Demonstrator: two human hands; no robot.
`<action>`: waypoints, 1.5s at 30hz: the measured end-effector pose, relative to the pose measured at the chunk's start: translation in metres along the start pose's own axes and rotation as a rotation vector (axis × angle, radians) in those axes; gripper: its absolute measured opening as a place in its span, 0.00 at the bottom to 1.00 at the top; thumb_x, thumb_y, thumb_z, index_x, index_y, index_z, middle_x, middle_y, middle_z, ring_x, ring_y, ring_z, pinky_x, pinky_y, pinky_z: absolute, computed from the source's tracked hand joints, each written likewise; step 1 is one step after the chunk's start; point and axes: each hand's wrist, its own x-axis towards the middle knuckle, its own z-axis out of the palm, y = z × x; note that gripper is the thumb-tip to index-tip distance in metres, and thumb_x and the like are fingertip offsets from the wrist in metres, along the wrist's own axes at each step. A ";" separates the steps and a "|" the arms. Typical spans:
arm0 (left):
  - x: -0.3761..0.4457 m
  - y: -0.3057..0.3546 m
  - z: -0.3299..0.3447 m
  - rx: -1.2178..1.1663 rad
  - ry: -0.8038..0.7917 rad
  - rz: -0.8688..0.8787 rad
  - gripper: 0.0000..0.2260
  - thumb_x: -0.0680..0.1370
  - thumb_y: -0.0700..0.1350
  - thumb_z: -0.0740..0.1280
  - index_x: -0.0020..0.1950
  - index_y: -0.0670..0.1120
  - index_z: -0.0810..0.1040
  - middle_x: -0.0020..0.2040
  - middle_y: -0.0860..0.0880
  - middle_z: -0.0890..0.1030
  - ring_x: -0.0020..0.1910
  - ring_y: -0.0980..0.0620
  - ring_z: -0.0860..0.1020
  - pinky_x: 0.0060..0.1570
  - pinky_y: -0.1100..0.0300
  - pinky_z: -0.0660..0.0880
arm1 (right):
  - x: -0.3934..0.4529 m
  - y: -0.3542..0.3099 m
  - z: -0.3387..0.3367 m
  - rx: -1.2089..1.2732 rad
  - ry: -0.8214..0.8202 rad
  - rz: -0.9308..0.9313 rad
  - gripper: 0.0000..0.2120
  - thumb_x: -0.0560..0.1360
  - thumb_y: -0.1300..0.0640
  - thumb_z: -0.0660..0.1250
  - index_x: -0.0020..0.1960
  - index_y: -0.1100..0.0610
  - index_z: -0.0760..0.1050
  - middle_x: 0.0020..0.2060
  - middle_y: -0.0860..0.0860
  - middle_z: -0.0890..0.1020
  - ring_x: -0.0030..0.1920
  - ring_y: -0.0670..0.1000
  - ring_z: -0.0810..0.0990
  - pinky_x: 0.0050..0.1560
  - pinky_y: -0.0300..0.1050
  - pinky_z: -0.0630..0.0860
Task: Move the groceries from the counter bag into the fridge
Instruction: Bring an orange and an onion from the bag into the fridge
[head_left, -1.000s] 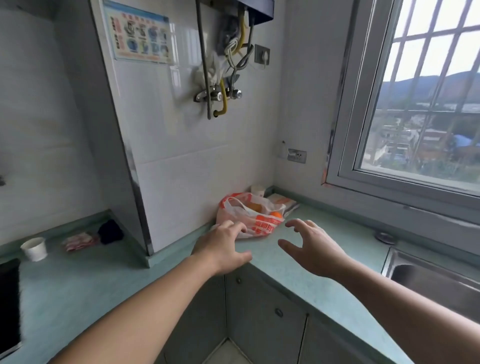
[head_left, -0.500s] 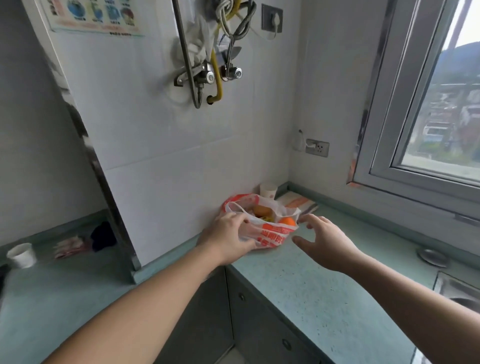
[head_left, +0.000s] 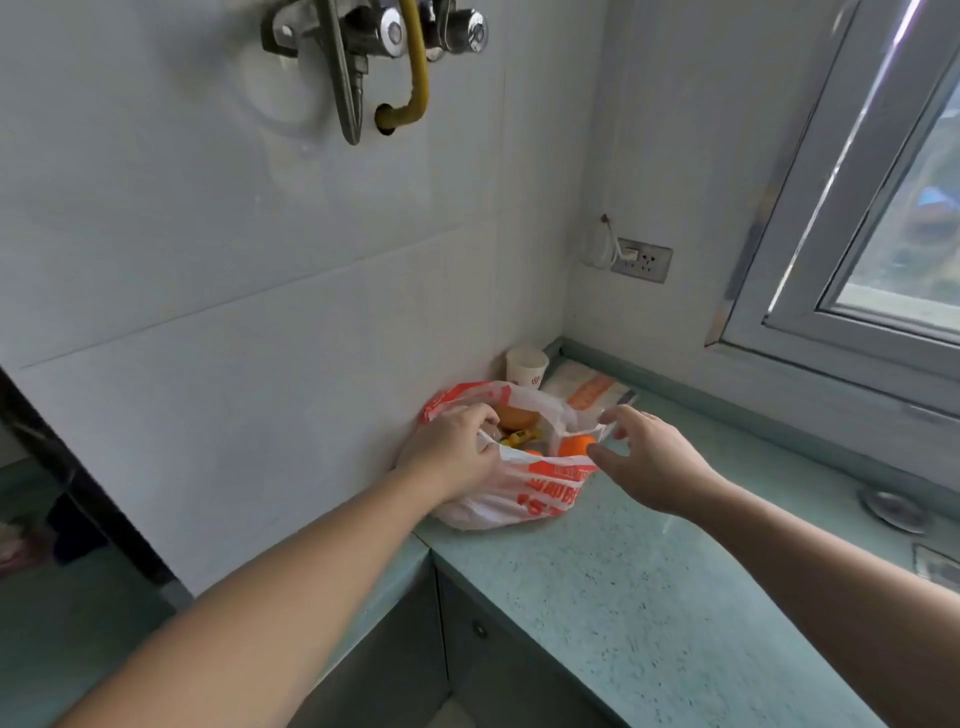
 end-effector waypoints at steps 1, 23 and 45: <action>0.009 -0.004 0.003 -0.009 -0.002 0.002 0.14 0.77 0.47 0.63 0.63 0.51 0.75 0.61 0.51 0.79 0.57 0.52 0.76 0.55 0.57 0.75 | 0.008 0.000 0.004 0.005 -0.009 0.005 0.21 0.76 0.46 0.65 0.67 0.51 0.69 0.61 0.51 0.77 0.55 0.51 0.76 0.52 0.43 0.73; 0.113 -0.087 0.087 0.238 -0.323 -0.074 0.17 0.82 0.44 0.53 0.69 0.56 0.70 0.60 0.49 0.81 0.56 0.46 0.77 0.57 0.50 0.72 | 0.159 0.056 0.145 -0.026 -0.231 -0.062 0.22 0.77 0.60 0.51 0.64 0.43 0.73 0.47 0.47 0.82 0.39 0.49 0.79 0.36 0.49 0.80; 0.146 -0.116 0.145 0.380 -0.689 0.099 0.31 0.69 0.63 0.69 0.69 0.57 0.64 0.70 0.50 0.68 0.65 0.42 0.71 0.58 0.45 0.73 | 0.246 0.043 0.171 0.123 -0.342 0.009 0.10 0.73 0.58 0.65 0.54 0.53 0.77 0.46 0.49 0.77 0.44 0.49 0.76 0.40 0.41 0.74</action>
